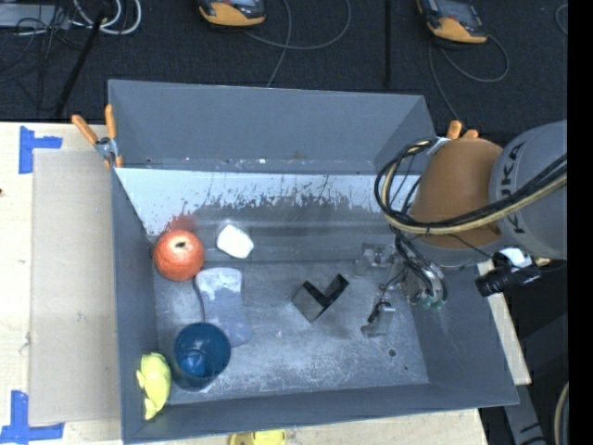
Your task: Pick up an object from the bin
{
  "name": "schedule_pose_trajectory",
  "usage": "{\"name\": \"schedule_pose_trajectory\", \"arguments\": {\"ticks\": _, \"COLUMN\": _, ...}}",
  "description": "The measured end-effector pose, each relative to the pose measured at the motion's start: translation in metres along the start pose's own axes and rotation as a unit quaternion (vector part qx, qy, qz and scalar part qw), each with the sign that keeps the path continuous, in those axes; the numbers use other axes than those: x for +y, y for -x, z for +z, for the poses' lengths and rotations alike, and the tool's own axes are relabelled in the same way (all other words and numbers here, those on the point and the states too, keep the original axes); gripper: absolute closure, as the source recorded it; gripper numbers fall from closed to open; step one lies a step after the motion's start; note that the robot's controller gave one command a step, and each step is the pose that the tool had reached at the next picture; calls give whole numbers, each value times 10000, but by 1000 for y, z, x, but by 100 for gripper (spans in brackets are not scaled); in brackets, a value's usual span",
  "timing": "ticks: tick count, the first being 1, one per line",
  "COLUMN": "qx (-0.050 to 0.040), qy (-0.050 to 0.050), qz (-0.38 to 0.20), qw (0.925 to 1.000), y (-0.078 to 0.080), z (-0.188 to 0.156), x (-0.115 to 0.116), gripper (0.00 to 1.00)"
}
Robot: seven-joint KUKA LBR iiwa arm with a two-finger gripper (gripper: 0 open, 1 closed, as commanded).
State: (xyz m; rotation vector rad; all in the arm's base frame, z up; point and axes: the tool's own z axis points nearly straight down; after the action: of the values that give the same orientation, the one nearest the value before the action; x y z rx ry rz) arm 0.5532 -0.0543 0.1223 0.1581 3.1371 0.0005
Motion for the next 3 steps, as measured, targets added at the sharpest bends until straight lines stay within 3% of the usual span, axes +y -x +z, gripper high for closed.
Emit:
{"name": "schedule_pose_trajectory", "arguments": {"ticks": 1, "qx": -17, "qy": 0, "qz": -818, "qw": 9966, "y": -2, "z": 44, "x": 46, "gripper": 0}}
{"name": "schedule_pose_trajectory", "arguments": {"ticks": 2, "qx": -29, "qy": 29, "qz": 31, "qw": 10000, "y": -1, "z": 72, "x": 79, "gripper": 100}}
{"name": "schedule_pose_trajectory", "arguments": {"ticks": 3, "qx": -21, "qy": 25, "qz": 302, "qw": 9995, "y": -1, "z": 70, "x": 75, "gripper": 100}}
